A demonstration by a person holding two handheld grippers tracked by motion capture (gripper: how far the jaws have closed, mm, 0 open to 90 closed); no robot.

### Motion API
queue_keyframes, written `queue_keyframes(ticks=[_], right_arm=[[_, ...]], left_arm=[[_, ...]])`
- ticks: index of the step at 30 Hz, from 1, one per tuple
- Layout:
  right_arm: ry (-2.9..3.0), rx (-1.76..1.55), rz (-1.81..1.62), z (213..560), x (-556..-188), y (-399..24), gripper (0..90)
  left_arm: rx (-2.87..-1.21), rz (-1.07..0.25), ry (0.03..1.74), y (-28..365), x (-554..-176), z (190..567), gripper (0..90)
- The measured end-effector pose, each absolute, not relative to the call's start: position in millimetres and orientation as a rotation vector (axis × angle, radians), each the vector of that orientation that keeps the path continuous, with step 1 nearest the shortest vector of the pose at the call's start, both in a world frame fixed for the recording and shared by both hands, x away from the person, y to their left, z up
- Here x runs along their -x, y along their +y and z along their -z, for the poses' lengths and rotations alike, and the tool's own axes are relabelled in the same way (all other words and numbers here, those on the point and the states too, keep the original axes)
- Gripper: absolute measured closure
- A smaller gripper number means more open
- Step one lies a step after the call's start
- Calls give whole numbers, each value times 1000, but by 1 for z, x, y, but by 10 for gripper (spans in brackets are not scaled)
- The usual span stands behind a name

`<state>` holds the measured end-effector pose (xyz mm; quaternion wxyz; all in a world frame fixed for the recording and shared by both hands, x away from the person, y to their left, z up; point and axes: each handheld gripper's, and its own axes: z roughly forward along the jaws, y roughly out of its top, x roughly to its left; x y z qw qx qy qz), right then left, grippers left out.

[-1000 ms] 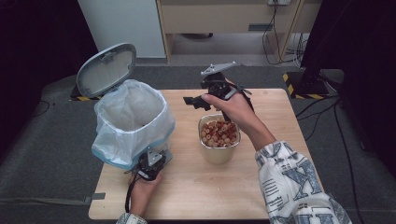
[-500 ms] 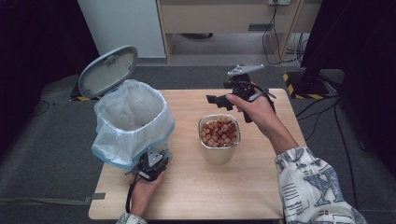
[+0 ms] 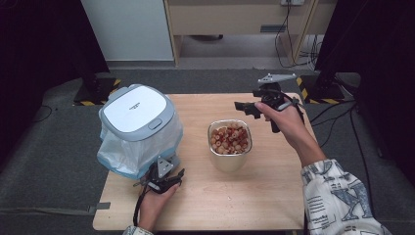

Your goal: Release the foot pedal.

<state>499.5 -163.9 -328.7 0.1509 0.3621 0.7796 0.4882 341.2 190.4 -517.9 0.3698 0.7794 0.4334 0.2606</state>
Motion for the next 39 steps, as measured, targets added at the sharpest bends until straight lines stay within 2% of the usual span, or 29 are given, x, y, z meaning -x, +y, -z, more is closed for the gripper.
queue_keyframes(ticks=[8,23,39], right_arm=[[2199,-1082,-1384,339,-497,-181,55],[2074,-1211,-1349,367,-484,-230,51],[2035,-1289,-1280,407,-461,-259,54]], left_arm=[[-2030,-645,1075,187,-338,517,306],[-2003,-632,1012,182,-335,511,290],[-2008,-599,999,181,-336,512,252]])
